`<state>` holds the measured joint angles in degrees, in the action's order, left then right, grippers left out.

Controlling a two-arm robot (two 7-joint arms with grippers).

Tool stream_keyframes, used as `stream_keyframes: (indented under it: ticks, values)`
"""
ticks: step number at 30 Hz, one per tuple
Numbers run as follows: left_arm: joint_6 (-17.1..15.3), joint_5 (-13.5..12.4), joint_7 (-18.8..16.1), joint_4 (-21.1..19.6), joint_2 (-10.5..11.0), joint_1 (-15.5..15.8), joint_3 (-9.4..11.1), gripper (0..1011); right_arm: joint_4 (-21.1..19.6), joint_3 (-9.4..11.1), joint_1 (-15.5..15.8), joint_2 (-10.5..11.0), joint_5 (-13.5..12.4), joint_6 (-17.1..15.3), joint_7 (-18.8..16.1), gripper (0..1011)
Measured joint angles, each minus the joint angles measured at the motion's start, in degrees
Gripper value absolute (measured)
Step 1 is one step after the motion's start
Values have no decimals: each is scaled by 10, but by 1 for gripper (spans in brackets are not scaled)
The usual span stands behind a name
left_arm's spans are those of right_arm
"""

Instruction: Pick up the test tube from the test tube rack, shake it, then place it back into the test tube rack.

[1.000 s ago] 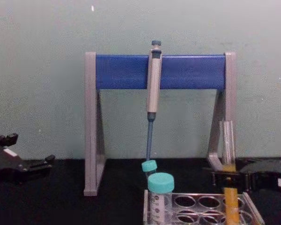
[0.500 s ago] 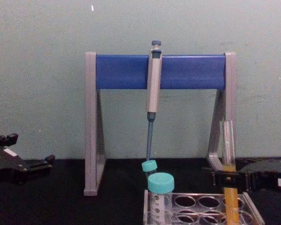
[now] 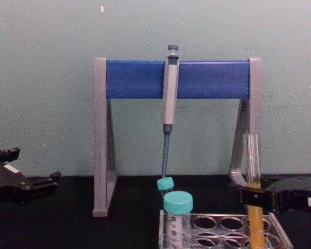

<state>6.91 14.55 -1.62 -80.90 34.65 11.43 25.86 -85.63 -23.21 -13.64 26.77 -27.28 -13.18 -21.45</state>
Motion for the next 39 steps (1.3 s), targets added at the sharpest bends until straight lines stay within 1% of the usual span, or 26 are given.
stream_keyframes:
  ticks: [2, 4, 5, 6, 7, 8, 11, 12, 14, 32, 39]
  values:
    - [0, 0, 0, 0, 0, 0, 0, 1001, 0, 0, 0, 0, 0, 0, 0, 623]
    - [0, 0, 0, 0, 0, 0, 0, 1001, 0, 0, 0, 0, 0, 0, 0, 561]
    - [0, 0, 0, 0, 0, 0, 0, 1001, 0, 0, 0, 0, 0, 0, 0, 499]
    - [0, 0, 0, 0, 0, 0, 0, 1001, 0, 0, 0, 0, 0, 0, 0, 499]
    - [0, 0, 0, 0, 0, 0, 0, 1001, 0, 0, 0, 0, 0, 0, 0, 459]
    - [0, 0, 0, 0, 0, 0, 0, 1002, 0, 0, 0, 0, 0, 0, 0, 396]
    - [0, 0, 0, 0, 0, 0, 0, 1001, 0, 0, 0, 0, 0, 0, 0, 337]
    - [0, 0, 0, 0, 0, 0, 0, 1001, 0, 0, 0, 0, -1, 0, 0, 277]
    - [0, 0, 0, 0, 0, 0, 0, 1001, 0, 0, 0, 0, -1, 0, 0, 235]
    - [0, 0, 0, 0, 0, 0, 0, 1001, 0, 0, 0, 0, -1, 0, 0, 232]
    - [0, 0, 0, 0, 0, 0, 0, 1001, -5, 3, 11, 0, 6, 25, -5, 232]
